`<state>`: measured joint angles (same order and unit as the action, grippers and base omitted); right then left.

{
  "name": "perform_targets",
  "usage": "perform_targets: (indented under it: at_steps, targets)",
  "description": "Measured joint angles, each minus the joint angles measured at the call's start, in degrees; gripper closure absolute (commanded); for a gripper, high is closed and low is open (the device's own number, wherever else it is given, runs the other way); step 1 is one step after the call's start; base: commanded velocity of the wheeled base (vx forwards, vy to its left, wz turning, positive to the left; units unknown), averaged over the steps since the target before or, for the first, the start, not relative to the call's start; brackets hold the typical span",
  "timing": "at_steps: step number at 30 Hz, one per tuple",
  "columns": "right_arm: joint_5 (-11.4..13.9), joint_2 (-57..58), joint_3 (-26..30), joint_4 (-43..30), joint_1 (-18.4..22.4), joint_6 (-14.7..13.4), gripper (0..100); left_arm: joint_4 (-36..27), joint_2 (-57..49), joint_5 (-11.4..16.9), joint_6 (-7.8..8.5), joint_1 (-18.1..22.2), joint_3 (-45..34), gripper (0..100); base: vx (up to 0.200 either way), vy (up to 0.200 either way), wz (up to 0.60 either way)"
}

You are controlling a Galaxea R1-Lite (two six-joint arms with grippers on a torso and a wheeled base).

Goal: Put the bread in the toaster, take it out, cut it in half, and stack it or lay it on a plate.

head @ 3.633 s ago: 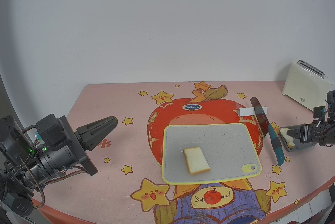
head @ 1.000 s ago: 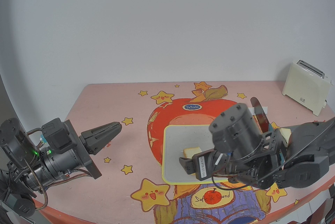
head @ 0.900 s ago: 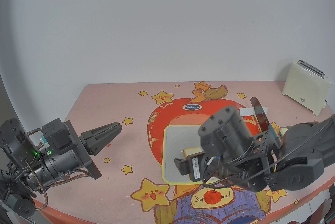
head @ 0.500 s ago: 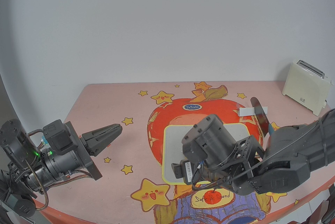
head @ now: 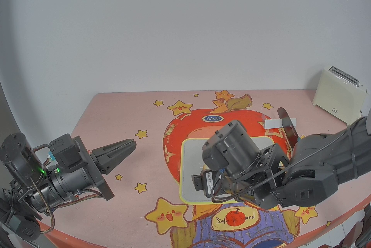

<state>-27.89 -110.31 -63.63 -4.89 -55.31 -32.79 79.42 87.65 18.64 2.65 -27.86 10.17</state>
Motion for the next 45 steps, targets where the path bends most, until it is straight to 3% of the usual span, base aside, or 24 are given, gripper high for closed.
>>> perform_targets:
  at_steps: [26,37,40,44,45]
  targets:
    - [-0.38,0.34,2.73,-0.37,-0.95,-2.54,0,0.01,0.02,-0.01,0.00,0.00,0.09,100,0.000,0.000,0.00]
    - [-0.22,12.11,6.75,-0.41,1.69,-2.29,0,0.11,0.02,-0.15,-0.27,-0.50,0.50,100,0.000,0.000,0.00]
    - [1.07,18.20,9.95,-0.41,3.66,-2.23,0,0.06,0.00,-0.94,-0.99,-2.55,0.80,100,0.000,0.000,0.00]
    - [3.80,25.81,13.73,-0.41,6.94,-2.07,0,-0.02,0.06,-5.73,-2.51,-7.31,1.44,100,0.000,0.000,0.00]
    - [4.61,27.67,14.67,-0.44,7.98,-1.91,0,-0.02,0.17,-7.36,-2.78,-8.52,1.68,0,0.000,0.000,0.00]
